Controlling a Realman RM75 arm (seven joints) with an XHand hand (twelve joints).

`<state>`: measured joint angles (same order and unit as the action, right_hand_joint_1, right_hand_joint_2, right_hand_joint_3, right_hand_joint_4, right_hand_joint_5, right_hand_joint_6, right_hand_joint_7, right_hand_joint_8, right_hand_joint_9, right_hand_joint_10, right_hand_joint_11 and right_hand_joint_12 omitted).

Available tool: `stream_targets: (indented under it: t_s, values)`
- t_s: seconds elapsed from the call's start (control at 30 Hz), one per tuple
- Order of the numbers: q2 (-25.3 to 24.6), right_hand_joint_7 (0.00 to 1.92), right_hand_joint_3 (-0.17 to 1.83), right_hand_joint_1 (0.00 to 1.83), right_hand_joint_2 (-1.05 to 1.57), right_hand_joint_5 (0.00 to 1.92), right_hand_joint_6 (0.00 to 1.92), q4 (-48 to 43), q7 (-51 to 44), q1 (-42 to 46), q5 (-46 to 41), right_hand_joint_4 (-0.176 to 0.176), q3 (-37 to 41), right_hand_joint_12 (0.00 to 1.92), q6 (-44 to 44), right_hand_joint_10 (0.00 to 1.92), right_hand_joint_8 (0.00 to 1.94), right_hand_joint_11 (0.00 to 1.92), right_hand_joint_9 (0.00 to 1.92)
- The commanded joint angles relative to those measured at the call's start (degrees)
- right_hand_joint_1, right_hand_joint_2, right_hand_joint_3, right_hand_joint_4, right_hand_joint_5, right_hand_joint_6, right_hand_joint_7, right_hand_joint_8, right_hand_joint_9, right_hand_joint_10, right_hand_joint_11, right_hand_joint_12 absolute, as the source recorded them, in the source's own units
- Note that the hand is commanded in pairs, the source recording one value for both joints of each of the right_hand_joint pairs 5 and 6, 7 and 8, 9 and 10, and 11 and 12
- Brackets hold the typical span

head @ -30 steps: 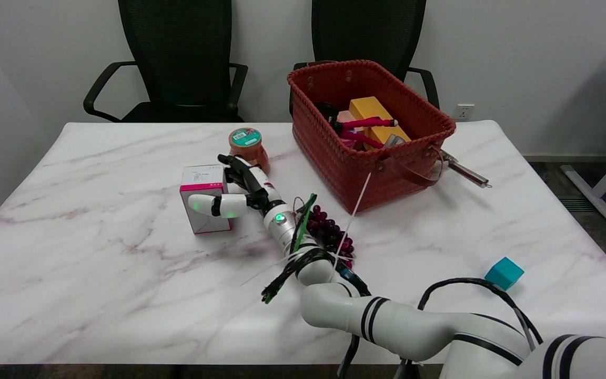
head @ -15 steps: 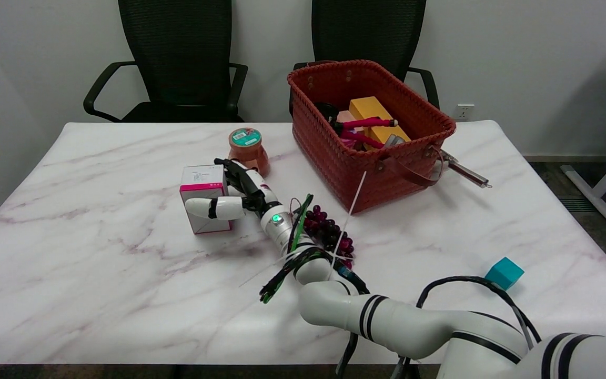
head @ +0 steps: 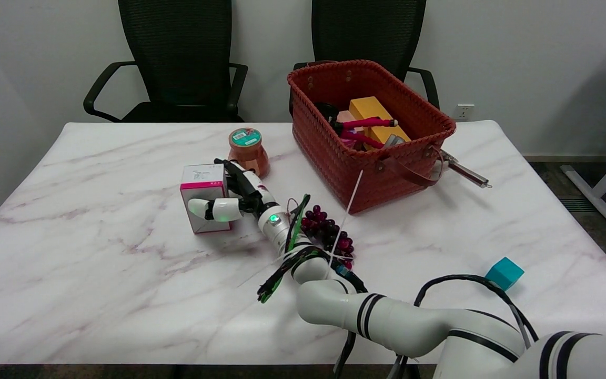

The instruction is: Pick up the white paper box.

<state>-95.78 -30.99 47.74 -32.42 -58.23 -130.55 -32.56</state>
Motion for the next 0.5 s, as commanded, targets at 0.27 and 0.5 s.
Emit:
stream_targets:
  t_s: [0.27, 0.5]
  values:
    - [-0.4, 0.82, 0.52, 1.21, 0.68, 0.31, 0.31, 0.1, 2.8, -0.2, 0.0, 0.000, 0.0, 0.36, 0.6, 0.73, 0.82, 0.36, 0.73]
    - [-0.3, 0.92, 0.54, 1.22, 0.75, 0.42, 0.42, -0.1, 4.0, 0.1, 0.0, 0.000, 0.0, 0.70, 0.0, 0.87, 0.92, 0.70, 0.87]
